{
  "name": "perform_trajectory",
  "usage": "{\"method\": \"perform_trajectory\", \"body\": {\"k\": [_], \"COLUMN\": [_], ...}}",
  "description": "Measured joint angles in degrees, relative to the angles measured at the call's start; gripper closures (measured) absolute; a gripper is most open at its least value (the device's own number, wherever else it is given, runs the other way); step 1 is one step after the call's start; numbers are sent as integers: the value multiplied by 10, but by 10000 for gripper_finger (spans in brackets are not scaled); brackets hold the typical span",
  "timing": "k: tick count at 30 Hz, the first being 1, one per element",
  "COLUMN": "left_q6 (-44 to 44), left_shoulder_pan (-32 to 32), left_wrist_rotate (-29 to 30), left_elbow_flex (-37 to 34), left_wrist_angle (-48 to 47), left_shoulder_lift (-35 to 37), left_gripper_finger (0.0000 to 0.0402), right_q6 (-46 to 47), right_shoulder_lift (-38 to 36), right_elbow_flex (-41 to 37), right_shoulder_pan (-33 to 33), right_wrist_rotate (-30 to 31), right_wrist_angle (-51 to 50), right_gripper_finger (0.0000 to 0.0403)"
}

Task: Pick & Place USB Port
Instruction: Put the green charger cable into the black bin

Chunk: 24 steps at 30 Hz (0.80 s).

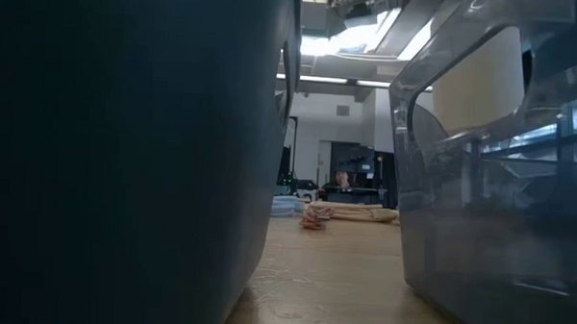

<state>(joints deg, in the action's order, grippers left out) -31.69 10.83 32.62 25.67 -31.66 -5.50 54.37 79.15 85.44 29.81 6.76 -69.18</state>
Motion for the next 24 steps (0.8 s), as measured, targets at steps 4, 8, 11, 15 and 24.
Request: {"method": "perform_trajectory", "body": {"k": [4,8,11,15,24], "left_q6": [-35,-36,-32,-22,-21], "left_shoulder_pan": [0,0,0,0,0], "left_wrist_rotate": [9,14,36,46,11], "left_elbow_flex": [0,0,0,0,0], "left_wrist_angle": [17,36,51,53,54], "left_shoulder_lift": [0,-1,-6,-17,-44], "left_gripper_finger": [398,398,398,398,398], "right_q6": [-49,-88,-98,-102,-118], "right_shoulder_lift": [26,62,88,124,207], "right_elbow_flex": [-30,-49,-51,-48,-47], "right_shoulder_pan": [5,21,30,37,37], "right_wrist_rotate": [-86,-125,-145,-145,-179], "right_wrist_angle": [9,56,103,146,187], "right_gripper_finger": [388,388,388,388,388]}}
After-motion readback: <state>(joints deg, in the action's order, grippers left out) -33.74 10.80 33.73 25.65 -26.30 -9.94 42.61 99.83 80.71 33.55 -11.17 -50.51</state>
